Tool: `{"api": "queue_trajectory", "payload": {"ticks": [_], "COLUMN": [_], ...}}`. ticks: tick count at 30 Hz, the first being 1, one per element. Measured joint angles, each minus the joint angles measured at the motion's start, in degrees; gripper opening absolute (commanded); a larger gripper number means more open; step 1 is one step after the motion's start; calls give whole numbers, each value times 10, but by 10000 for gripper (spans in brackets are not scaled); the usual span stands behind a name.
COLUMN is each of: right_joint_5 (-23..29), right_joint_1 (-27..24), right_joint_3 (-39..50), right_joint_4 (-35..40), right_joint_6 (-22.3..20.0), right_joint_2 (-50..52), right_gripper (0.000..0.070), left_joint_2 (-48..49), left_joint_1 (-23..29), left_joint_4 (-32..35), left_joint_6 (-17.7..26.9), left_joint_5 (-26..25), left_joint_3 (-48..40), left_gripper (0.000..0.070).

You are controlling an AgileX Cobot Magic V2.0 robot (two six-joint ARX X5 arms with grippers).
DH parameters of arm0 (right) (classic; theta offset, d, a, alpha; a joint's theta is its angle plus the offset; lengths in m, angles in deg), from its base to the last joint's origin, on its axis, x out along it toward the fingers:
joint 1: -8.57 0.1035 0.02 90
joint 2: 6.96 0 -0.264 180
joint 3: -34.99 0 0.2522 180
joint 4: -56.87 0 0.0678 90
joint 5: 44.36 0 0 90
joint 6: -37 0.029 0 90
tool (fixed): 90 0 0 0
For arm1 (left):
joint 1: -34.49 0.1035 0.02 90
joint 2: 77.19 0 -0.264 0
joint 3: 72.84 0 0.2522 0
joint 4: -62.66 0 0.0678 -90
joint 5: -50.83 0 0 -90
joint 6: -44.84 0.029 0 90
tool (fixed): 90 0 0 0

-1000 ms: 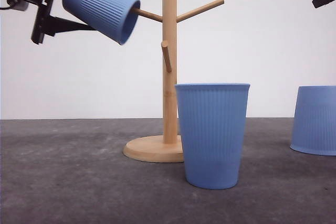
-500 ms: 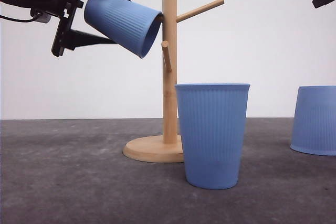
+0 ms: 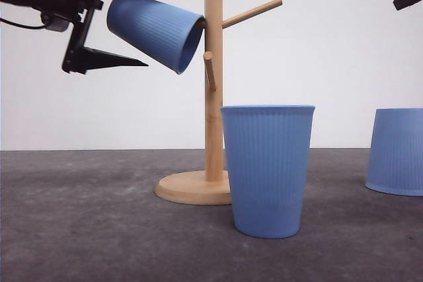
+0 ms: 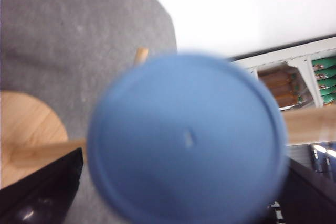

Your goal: Place three cups

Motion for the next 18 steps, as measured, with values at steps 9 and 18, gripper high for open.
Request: {"api": "queue_trajectory", "payload": {"ticks": [9, 18], "right_joint_5": [0, 21], "right_joint_1": [0, -6], "right_joint_3": [0, -20], "right_joint_4": [0, -67], "right_joint_6": [0, 63], "right_joint_2": [0, -10], "right_gripper": [448, 460], "left_joint_2": [121, 243], "left_joint_1": [0, 0], "left_joint_4": [-244, -420], "left_joint_6": [139, 319], "left_joint_5": [1, 107], "left_joint_3": [0, -9], "left_gripper": [616, 578]}}
